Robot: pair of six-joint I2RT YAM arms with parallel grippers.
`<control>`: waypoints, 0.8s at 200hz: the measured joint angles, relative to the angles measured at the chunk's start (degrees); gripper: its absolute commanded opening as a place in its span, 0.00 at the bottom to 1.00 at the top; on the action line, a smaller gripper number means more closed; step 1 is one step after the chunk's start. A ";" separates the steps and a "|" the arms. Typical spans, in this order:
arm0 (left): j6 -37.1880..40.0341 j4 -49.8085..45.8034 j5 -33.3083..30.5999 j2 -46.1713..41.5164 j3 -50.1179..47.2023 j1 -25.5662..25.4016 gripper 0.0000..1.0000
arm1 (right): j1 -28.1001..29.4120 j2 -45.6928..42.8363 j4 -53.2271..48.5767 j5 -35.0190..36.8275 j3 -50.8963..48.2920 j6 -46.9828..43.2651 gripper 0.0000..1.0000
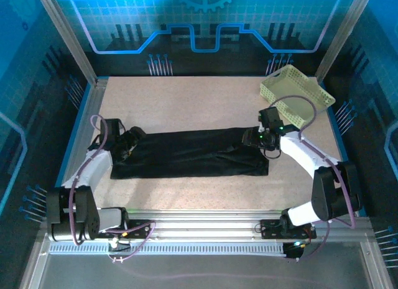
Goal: Fold the inside-out t-shirt
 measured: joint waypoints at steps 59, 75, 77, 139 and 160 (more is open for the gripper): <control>0.98 -1.07 0.00 5.51 0.04 -0.98 0.75 | 12.44 9.16 -1.03 3.06 11.02 -2.36 0.64; 0.96 -1.07 0.02 6.27 0.04 -0.98 0.75 | 13.38 12.79 -2.10 6.12 14.27 -2.75 0.62; 0.98 -1.07 0.00 6.32 0.04 -0.98 0.75 | 13.51 13.11 -2.19 6.38 14.56 -2.78 0.61; 0.98 -1.05 -0.22 6.69 0.02 -0.96 0.75 | 16.50 18.40 -5.97 13.16 14.14 -2.49 0.39; 0.98 -1.03 -0.68 6.82 -0.07 -0.96 0.75 | 18.16 16.61 -6.82 14.23 10.95 -1.77 0.30</control>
